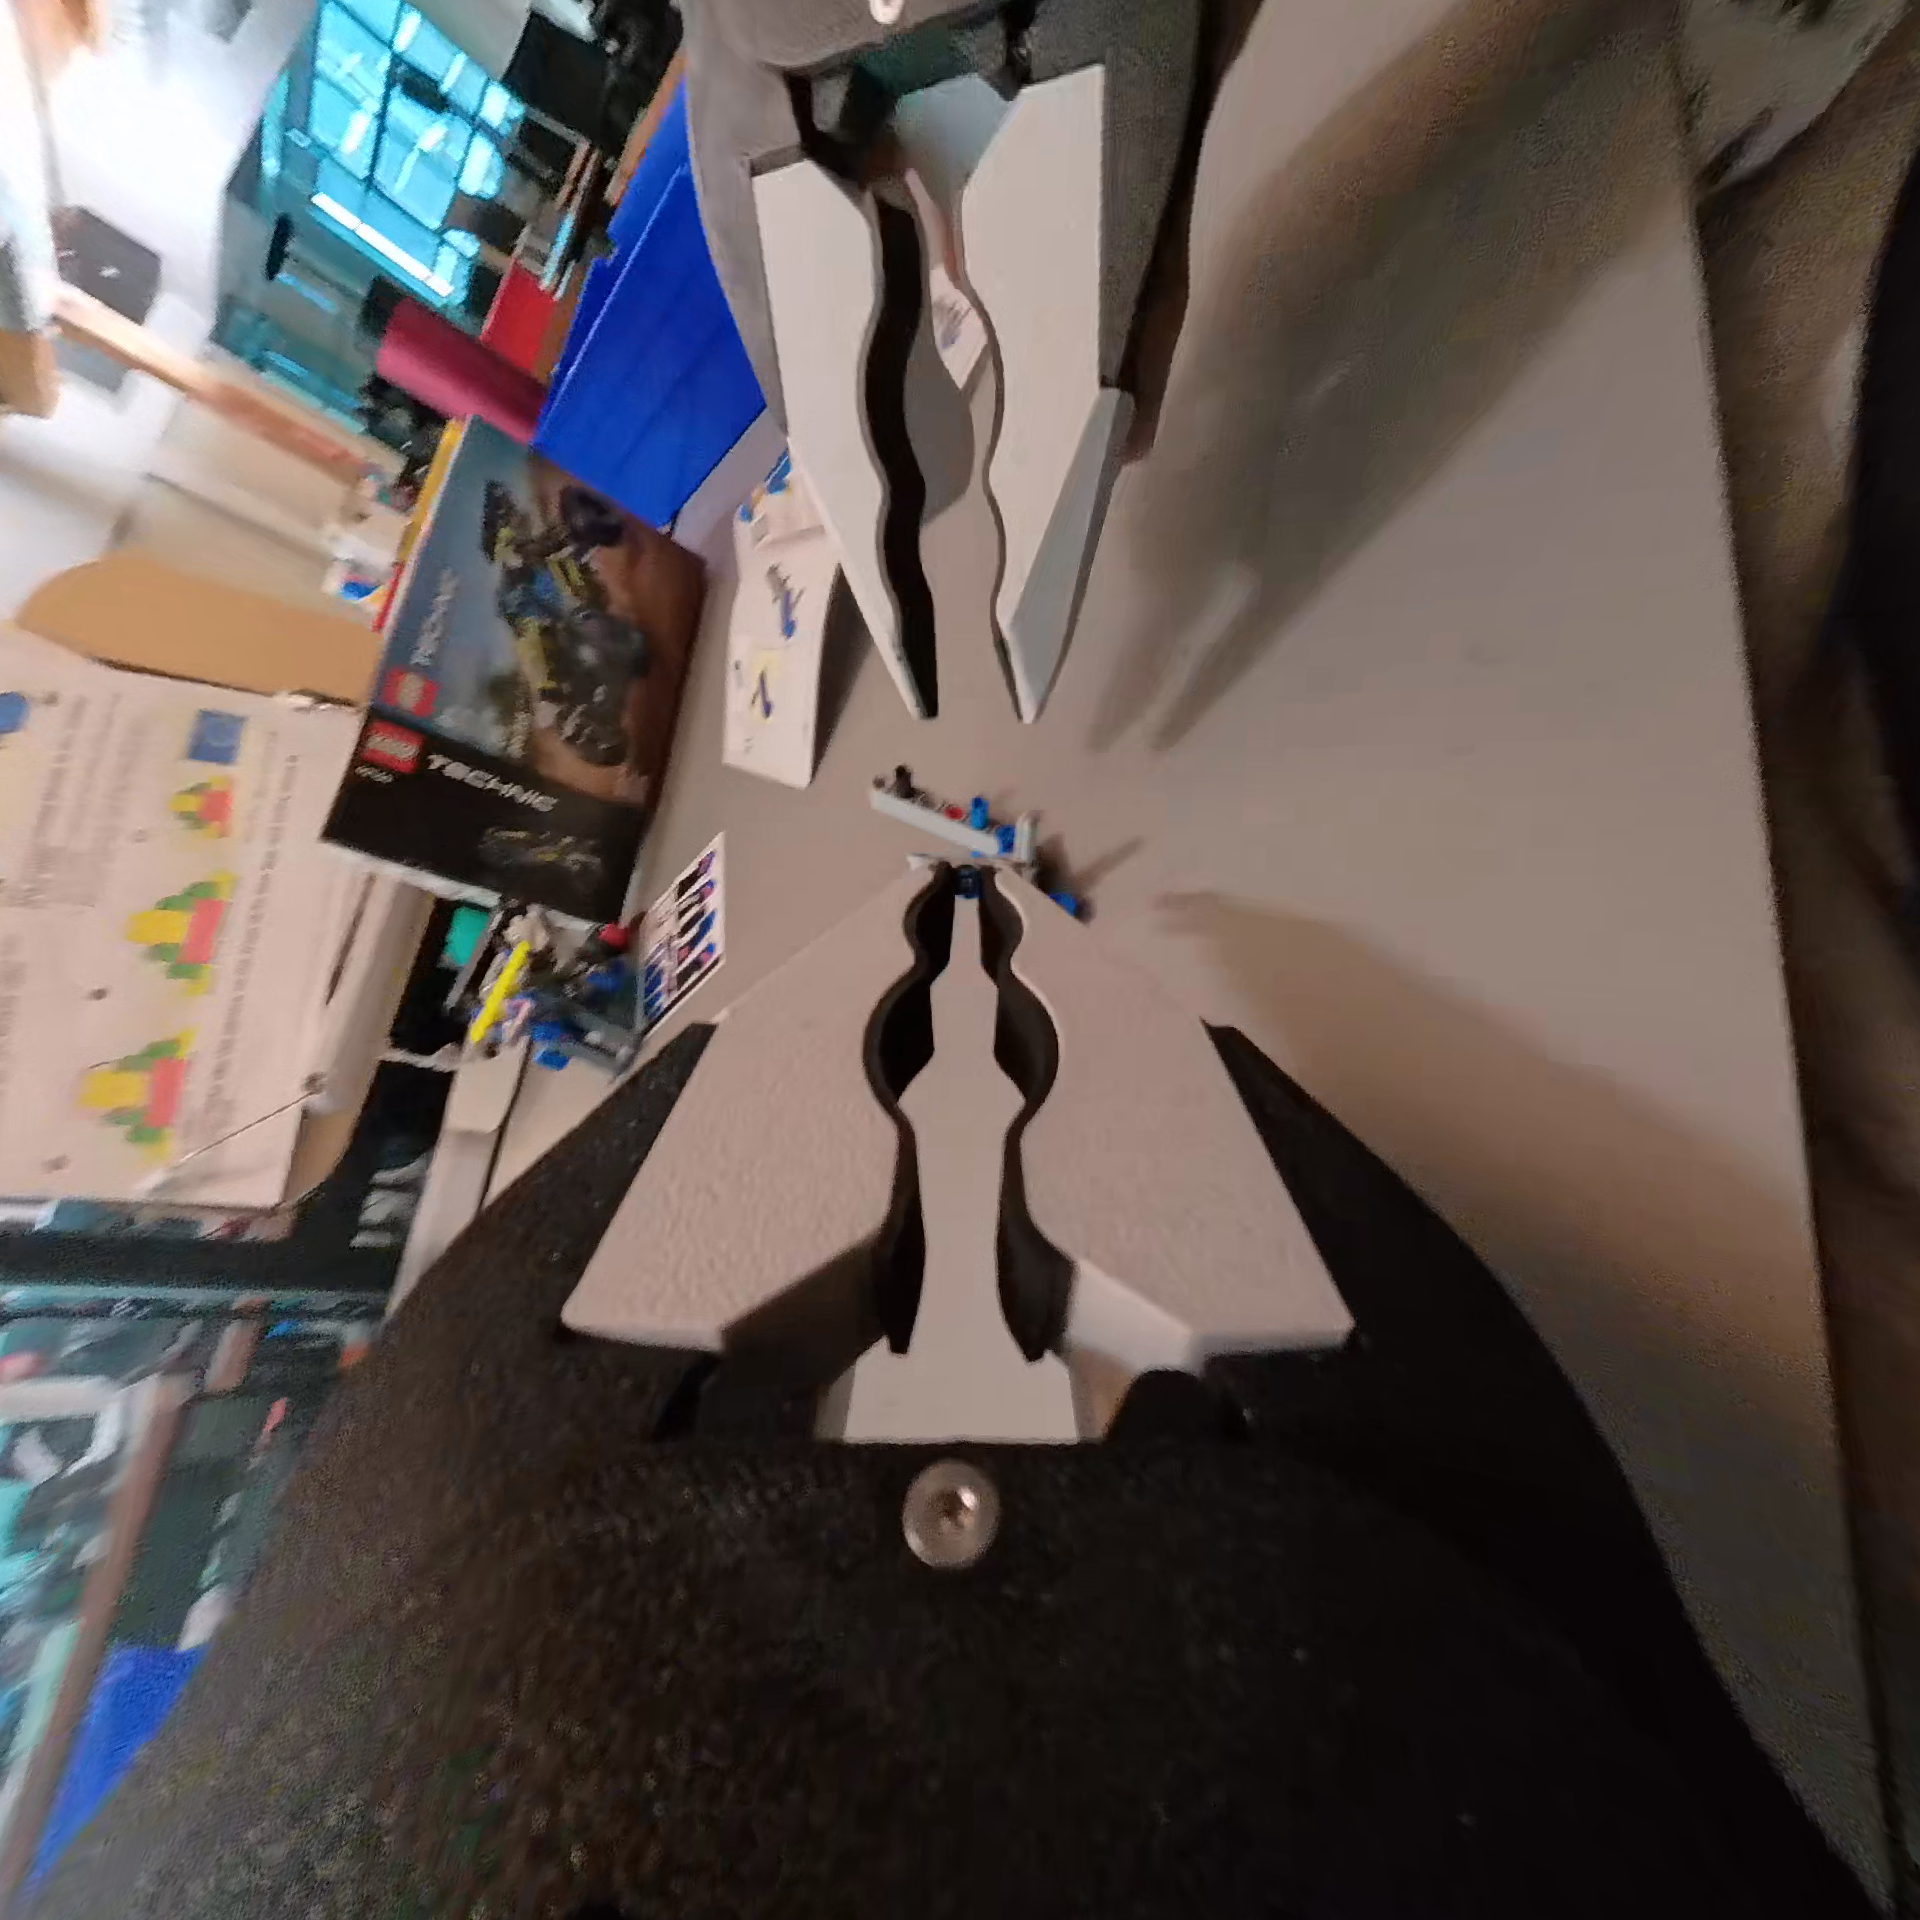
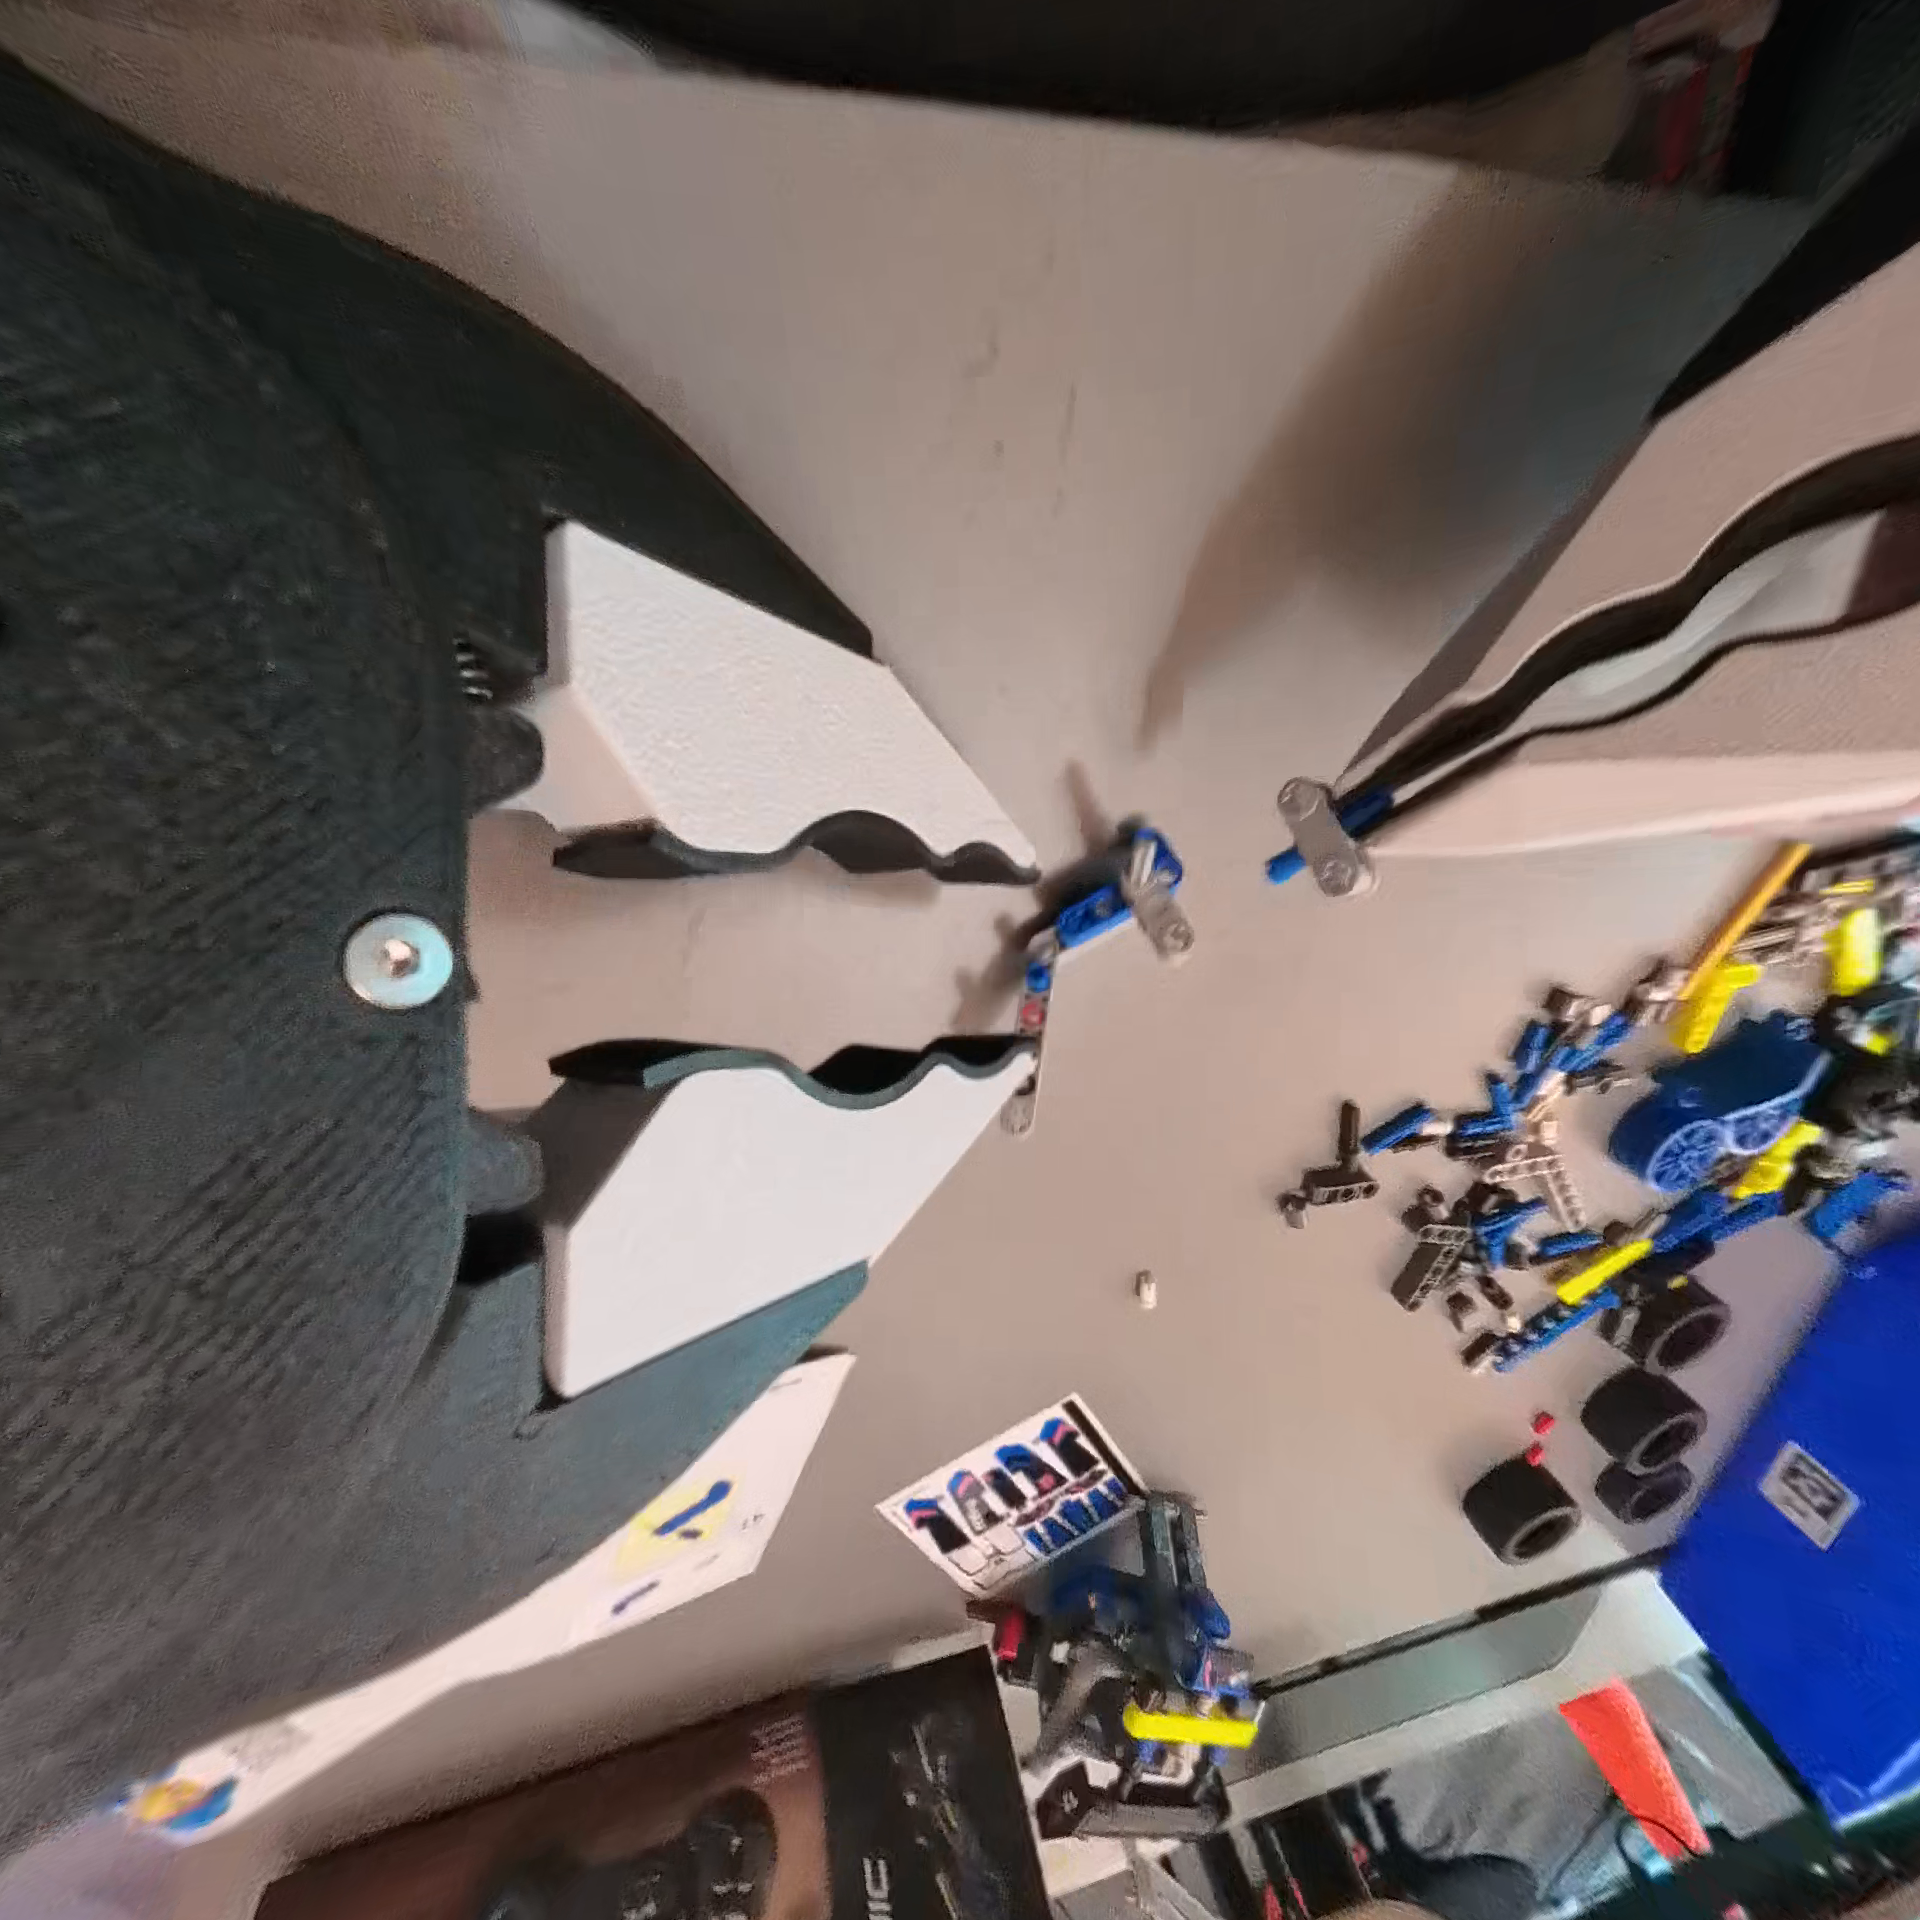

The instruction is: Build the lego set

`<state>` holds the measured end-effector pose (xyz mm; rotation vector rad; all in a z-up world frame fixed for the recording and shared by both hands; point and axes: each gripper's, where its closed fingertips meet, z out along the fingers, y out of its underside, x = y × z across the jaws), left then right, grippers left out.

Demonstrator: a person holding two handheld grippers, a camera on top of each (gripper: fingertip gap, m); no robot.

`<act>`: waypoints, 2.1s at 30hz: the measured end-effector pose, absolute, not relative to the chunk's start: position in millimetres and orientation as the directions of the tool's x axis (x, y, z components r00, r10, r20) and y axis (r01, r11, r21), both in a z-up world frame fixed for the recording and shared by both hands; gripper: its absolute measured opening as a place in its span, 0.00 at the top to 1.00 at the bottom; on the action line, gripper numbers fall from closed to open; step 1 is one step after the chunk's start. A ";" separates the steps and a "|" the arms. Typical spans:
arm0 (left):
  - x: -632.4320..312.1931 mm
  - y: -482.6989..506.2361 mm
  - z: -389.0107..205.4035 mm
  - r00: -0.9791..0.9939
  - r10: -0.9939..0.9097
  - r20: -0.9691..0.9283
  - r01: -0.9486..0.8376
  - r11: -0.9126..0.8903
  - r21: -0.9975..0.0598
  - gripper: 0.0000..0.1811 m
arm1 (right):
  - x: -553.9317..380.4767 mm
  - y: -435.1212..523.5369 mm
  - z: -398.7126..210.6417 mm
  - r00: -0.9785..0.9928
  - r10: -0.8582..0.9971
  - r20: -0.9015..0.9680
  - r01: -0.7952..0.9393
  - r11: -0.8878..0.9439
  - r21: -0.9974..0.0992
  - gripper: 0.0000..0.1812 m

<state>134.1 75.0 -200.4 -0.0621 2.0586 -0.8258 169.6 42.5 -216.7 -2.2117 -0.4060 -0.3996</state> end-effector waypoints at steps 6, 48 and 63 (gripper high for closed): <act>139.1 75.1 -218.9 -0.587 -0.321 -0.743 0.199 0.833 -0.516 0.99 | 169.3 62.6 -232.9 0.787 0.319 0.528 0.604 -0.573 -0.554 0.82; 154.1 81.8 -230.0 -0.727 -0.429 -0.536 -0.014 0.790 -0.613 0.99 | 169.4 82.4 -249.9 0.792 0.328 0.515 0.610 -0.470 -0.638 0.96; 156.8 79.7 -228.9 -0.807 -0.379 -0.453 0.102 0.666 -0.739 0.99 | 169.3 83.3 -249.2 0.808 0.338 0.482 0.589 -0.458 -0.666 0.96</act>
